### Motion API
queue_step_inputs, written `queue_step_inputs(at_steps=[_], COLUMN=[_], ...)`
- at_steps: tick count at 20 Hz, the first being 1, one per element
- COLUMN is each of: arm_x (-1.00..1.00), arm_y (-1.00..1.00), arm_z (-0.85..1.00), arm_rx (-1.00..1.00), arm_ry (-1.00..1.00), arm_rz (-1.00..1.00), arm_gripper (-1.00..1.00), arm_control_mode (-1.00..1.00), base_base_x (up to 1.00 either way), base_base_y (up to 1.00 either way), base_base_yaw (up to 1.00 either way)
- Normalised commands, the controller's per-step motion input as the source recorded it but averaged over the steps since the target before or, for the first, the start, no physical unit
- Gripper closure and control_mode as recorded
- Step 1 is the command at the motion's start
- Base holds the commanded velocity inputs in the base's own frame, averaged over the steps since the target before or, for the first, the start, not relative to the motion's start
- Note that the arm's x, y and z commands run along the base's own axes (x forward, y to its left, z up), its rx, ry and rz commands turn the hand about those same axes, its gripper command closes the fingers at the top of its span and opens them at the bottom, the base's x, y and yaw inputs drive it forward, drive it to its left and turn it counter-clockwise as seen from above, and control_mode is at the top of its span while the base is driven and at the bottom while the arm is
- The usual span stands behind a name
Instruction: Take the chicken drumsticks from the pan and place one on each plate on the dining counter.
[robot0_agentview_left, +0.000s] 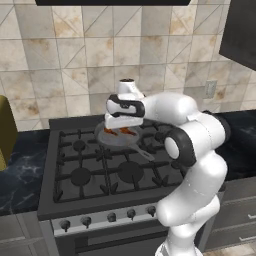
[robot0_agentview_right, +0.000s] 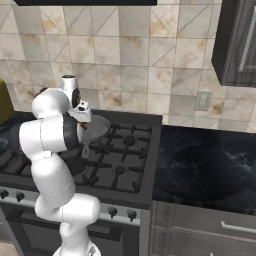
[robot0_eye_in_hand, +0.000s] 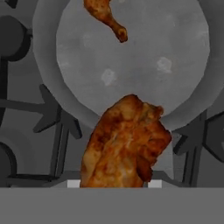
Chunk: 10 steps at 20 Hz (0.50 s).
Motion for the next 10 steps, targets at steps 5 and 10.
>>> queue_step_inputs(at_steps=[5,10], arm_x=[-0.82,-0.77], arm_y=[-0.26,-0.30], arm_z=[0.17,0.18], arm_rx=[0.00,0.00], arm_ry=[-0.01,-0.08], arm_rz=[0.00,-0.01], arm_gripper=[1.00,1.00], arm_control_mode=[-1.00,-1.00], base_base_x=[0.00,0.00], base_base_y=[0.00,0.00], base_base_yaw=[0.00,0.00])
